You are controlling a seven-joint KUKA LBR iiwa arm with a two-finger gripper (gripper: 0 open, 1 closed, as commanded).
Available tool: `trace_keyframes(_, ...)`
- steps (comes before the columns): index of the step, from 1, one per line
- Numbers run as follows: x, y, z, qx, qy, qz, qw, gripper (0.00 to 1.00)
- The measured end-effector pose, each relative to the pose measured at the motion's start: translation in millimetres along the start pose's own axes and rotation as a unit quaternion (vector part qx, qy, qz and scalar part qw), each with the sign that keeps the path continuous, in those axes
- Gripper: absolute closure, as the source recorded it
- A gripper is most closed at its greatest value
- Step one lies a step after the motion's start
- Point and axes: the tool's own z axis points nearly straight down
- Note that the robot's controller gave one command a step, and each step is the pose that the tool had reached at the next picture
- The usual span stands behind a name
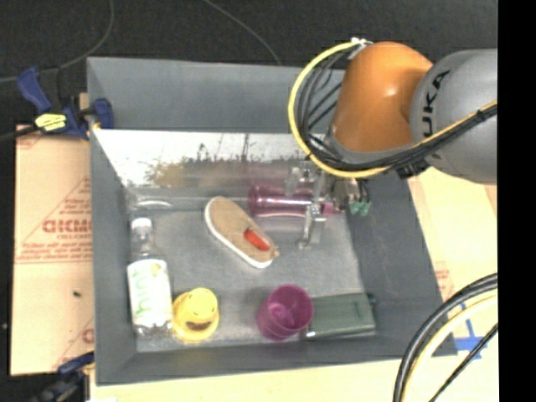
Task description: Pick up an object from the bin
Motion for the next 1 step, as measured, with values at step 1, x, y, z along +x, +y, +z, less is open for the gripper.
trace_keyframes(1, -1.5, -0.1, -5.1, 0.0, -0.0043, 0.0, 1.0, 0.0)
